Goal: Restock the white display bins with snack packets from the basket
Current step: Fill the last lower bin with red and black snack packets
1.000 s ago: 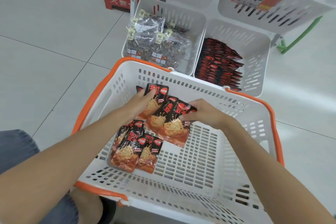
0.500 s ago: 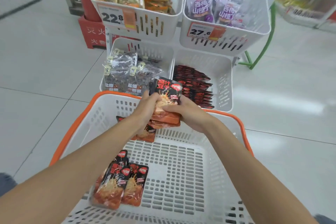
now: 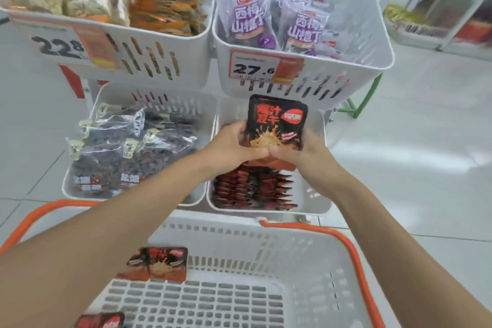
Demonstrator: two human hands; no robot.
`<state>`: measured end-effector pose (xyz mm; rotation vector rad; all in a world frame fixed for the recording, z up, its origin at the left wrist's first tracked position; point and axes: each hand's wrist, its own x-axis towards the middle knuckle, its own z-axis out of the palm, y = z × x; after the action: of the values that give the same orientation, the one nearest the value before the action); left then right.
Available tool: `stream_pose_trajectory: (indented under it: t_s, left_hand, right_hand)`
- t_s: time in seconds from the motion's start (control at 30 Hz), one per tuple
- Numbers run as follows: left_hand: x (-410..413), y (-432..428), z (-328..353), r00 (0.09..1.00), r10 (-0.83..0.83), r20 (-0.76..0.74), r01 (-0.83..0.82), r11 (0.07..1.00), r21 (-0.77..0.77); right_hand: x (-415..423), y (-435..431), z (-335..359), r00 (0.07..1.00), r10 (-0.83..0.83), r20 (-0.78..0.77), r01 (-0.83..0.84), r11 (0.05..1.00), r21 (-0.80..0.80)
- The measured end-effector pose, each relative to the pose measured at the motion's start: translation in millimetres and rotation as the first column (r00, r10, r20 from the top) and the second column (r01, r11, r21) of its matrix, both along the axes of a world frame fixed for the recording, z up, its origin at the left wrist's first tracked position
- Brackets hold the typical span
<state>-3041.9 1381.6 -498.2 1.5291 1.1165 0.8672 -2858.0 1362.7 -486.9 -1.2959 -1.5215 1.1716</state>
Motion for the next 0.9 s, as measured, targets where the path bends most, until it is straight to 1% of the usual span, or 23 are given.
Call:
stream_pose_trajectory:
  t_s: [0.03, 0.07, 0.13, 0.17, 0.2, 0.23, 0.3, 0.4, 0.47, 0.5, 0.57, 0.63, 0.67, 0.7, 0.77, 0.83, 0.9]
  left_hand:
    - [5, 7, -3, 1.000, -0.009, 0.002, 0.009, 1.000, 0.019]
    - [8, 13, -7, 1.000, -0.008, -0.017, 0.009, 0.999, 0.051]
    - [14, 22, -11, 0.997, 0.013, -0.072, -0.003, 0.991, 0.135]
    - [17, 25, -11, 0.995, 0.017, -0.095, 0.001, 0.982, 0.190]
    - [20, 29, -10, 0.993, 0.022, -0.113, 0.006, 0.970, 0.242]
    - [22, 33, -10, 0.991, 0.032, -0.129, 0.006, 0.959, 0.283]
    - [20, 44, -9, 0.980, 0.072, -0.185, -0.005, 0.940, 0.340]
    - [5, 60, -9, 0.952, 0.112, -0.287, 0.021, 0.906, 0.422]
    - [-5, 71, -12, 0.919, 0.160, -0.359, 0.037, 0.874, 0.484]
    - [-10, 78, -16, 0.891, 0.214, -0.402, 0.031, 0.853, 0.521]
    - [-21, 91, -27, 0.790, 0.323, -0.522, 0.039, 0.823, 0.567]
    - [-27, 101, -39, 0.679, 0.346, -0.648, 0.089, 0.837, 0.540]
    - [-28, 104, -44, 0.646, 0.337, -0.685, 0.115, 0.844, 0.524]
    - [-29, 107, -47, 0.635, 0.342, -0.693, 0.130, 0.837, 0.532]
    - [-29, 112, -48, 0.642, 0.382, -0.665, 0.154, 0.785, 0.600]
    - [-29, 117, -48, 0.649, 0.415, -0.638, 0.196, 0.719, 0.667]
    - [-25, 121, -51, 0.675, 0.379, -0.633, 0.255, 0.685, 0.682]
  right_hand:
    - [3, 3, -2, 1.000, 0.013, 0.005, -0.013, 1.000, -0.021]
    - [8, 5, -4, 0.999, 0.026, 0.041, -0.025, 0.999, -0.022]
    - [18, 9, -10, 0.978, -0.002, 0.207, -0.011, 0.998, 0.064]
    - [23, 9, -13, 0.966, -0.053, 0.255, 0.020, 0.991, 0.131]
    - [27, 9, -16, 0.963, -0.109, 0.246, 0.061, 0.978, 0.197]
    - [29, 7, -18, 0.968, -0.150, 0.201, 0.097, 0.963, 0.251]
    - [31, 11, -22, 0.970, -0.212, 0.119, 0.167, 0.937, 0.308]
    - [28, 37, -30, 0.956, -0.263, 0.127, 0.209, 0.919, 0.335]
    - [19, 60, -35, 0.956, -0.259, 0.138, 0.199, 0.918, 0.344]
    - [13, 71, -38, 0.960, -0.230, 0.159, 0.166, 0.926, 0.340]
    - [1, 90, -48, 0.961, -0.122, 0.246, 0.053, 0.961, 0.270]
    - [-6, 105, -61, 0.947, -0.007, 0.322, -0.043, 0.988, 0.146]
    - [-8, 110, -66, 0.940, 0.018, 0.340, -0.055, 0.993, 0.100]
    - [-7, 113, -69, 0.937, 0.024, 0.347, -0.053, 0.996, 0.074]
    - [-5, 115, -70, 0.936, 0.000, 0.352, -0.027, 0.997, 0.071]
    - [-1, 113, -71, 0.954, -0.042, 0.296, 0.012, 0.995, 0.102]
    - [-1, 110, -72, 0.973, -0.066, 0.223, 0.041, 0.993, 0.112]
